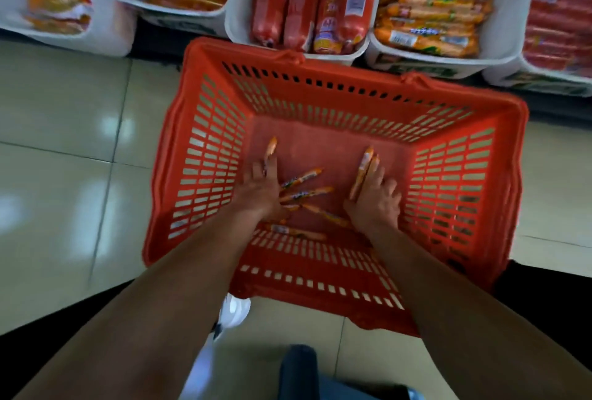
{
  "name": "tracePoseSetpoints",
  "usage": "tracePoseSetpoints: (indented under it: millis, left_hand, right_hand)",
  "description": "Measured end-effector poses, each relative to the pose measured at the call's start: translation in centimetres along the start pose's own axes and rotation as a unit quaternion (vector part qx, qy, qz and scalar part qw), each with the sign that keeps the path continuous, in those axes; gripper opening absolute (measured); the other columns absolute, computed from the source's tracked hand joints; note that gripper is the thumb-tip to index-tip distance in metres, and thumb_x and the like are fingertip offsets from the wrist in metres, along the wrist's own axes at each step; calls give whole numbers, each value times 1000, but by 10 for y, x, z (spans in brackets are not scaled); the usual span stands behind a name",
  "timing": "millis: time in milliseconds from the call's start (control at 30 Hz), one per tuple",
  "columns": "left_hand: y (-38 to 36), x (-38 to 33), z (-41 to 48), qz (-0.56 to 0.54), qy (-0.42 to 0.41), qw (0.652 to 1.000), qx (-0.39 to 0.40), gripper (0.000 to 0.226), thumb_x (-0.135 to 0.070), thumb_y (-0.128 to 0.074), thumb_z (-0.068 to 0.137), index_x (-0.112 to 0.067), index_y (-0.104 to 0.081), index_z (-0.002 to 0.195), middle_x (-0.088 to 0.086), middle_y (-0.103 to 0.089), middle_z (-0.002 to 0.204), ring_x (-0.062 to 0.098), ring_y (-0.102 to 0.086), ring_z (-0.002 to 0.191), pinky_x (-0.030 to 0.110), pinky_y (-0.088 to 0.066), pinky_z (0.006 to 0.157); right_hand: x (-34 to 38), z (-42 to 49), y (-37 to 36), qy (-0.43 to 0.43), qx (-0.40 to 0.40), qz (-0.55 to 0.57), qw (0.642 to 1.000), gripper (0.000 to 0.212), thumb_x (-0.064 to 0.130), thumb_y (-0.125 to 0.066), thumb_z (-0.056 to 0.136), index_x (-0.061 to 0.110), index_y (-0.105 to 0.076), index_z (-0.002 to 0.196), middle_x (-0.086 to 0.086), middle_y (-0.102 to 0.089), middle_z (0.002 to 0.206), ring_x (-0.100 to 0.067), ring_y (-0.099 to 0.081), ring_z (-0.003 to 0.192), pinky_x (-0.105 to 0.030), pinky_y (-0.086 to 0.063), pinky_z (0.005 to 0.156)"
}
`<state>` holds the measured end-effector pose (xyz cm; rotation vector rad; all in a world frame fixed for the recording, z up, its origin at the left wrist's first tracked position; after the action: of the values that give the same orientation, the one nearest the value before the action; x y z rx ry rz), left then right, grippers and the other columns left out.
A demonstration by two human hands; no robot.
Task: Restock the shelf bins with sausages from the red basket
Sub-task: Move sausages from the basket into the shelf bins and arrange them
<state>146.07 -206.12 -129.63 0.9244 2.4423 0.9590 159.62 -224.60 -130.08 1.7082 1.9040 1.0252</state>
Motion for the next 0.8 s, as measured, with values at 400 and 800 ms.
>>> tracePoseSetpoints:
  millis: [400,800]
  left_hand:
    - [-2,-22,18,99,-147,984,24,104,-47,-82,71,-17,-22,149,8,-33,141,33,-39,128,49,-47,99]
    - [0,-7,13,52,-53,997,18,70,-48,-73,80,-11,-38,129,16,-50,128,37,-53,117,48,-48,93]
  right_hand:
    - [17,25,-4,153,19,-40,987,71,32,-76,73,16,-42,133,-13,-46,131,-38,-44,123,-49,-42,99]
    - [-21,5,8,24,94,-104,990,82,36,-83,72,7,-40,135,-18,-43,134,-42,-51,121,-49,-48,94]
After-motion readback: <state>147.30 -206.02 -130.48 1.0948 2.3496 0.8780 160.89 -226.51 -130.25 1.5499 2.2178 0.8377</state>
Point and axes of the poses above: each hand's wrist, its own z-axis towards the middle knuckle, its own y-axis out of the back of the hand, x = y × z, the point moved 1 cm from there along z, towards the middle knuckle
